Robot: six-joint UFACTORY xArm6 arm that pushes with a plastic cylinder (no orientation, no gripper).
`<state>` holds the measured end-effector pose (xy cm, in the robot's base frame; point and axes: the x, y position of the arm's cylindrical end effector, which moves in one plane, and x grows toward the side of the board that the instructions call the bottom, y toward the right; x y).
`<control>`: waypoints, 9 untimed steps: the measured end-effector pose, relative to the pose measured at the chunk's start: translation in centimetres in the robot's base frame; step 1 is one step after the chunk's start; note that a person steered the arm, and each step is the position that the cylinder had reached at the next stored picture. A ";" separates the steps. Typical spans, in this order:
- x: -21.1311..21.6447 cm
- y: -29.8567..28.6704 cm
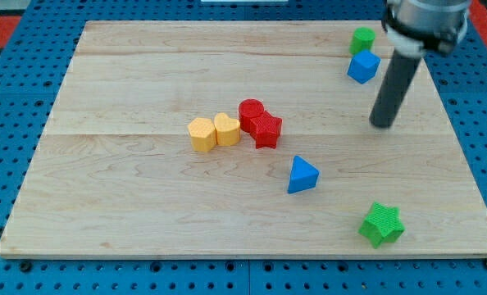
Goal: Place the blue triangle top right of the red star
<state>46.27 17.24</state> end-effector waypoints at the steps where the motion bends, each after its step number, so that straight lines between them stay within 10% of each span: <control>1: 6.8 -3.8; 3: 10.8 -14.1; 5: 2.0 -5.0; 9: 2.1 -8.8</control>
<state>48.32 8.46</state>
